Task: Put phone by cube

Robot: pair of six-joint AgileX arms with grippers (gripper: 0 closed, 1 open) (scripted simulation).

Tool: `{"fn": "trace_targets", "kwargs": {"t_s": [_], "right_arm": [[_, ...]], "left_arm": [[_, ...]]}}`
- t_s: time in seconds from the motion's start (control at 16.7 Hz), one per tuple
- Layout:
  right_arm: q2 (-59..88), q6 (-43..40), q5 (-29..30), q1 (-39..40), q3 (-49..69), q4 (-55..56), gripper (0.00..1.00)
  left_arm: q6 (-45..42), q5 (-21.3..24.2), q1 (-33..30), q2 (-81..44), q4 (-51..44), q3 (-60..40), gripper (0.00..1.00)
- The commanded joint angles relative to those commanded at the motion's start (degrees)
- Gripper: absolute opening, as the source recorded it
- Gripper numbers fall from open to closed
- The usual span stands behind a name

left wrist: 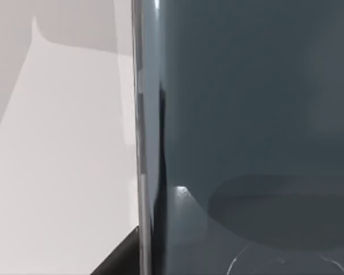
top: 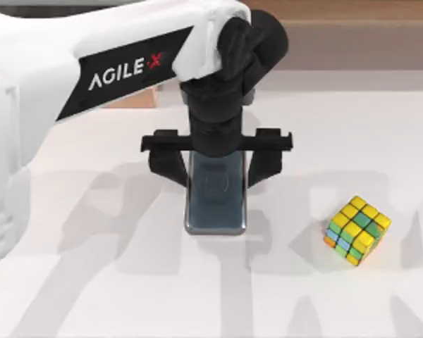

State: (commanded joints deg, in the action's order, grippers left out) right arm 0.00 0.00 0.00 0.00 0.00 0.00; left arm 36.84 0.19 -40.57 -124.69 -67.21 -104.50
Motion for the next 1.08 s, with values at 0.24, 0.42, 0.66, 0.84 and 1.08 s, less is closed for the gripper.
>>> {"fn": "trace_targets", "kwargs": {"t_s": [0.24,0.42,0.66,0.84,1.08], "right_arm": [[0.0,0.0,0.0,0.0,0.0,0.0,1.0],[0.0,0.0,0.0,0.0,0.0,0.0,1.0],[0.0,0.0,0.0,0.0,0.0,0.0,1.0],[0.0,0.0,0.0,0.0,0.0,0.0,1.0],[0.0,0.0,0.0,0.0,0.0,0.0,1.0]], "left_arm": [[8.29,-0.34,-6.5,-3.11,-1.58,-2.63,0.0],[9.73,-0.41,-7.66,-3.66,-1.85,-3.07,0.0],[9.57,-0.37,-7.44,-3.46,-1.76,-2.92,0.0],[9.57,-0.39,-7.47,-3.45,-1.78,-2.99,0.0],[9.59,-0.58,-7.69,-3.29,-1.83,-3.53,0.0]]}}
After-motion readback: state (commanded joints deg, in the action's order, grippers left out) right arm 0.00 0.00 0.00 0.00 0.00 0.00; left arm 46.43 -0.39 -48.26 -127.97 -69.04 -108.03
